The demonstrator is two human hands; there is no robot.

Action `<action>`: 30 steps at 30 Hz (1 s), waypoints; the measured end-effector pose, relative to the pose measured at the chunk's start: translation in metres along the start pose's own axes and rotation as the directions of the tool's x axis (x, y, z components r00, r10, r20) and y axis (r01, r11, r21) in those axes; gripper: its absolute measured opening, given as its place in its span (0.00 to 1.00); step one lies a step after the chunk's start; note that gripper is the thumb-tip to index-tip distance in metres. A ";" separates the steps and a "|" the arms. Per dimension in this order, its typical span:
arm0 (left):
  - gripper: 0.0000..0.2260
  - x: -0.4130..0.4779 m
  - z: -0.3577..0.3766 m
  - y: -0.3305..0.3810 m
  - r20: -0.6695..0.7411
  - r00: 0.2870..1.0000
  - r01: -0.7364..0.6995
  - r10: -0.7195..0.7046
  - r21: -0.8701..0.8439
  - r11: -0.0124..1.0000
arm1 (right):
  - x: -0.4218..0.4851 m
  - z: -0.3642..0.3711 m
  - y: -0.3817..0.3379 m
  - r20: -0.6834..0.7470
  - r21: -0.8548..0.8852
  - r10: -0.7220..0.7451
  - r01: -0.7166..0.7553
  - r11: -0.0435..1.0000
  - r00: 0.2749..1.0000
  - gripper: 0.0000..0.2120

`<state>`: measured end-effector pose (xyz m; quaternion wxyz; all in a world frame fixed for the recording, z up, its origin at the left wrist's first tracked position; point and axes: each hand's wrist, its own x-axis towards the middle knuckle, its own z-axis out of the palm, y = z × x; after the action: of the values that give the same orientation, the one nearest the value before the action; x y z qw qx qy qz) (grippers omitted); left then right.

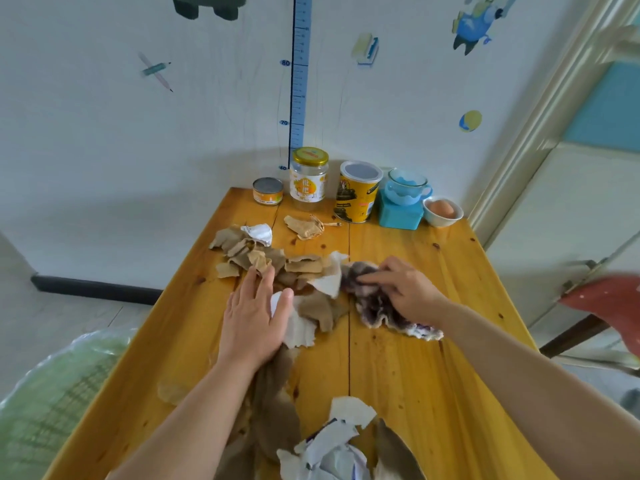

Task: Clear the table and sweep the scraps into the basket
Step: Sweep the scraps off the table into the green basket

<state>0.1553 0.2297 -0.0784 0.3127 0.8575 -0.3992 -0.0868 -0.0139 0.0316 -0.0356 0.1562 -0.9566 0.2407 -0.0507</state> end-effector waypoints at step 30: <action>0.33 -0.005 -0.014 0.010 0.024 0.999 0.044 -0.045 0.037 0.998 | 0.074 0.001 -0.046 -0.183 0.147 0.125 -0.098 0.984 0.975 0.26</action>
<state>0.1509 0.2352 -0.0622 0.2901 0.8705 -0.3855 -0.0971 0.0715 0.0347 -0.0198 0.2001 -0.9193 0.3039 -0.1502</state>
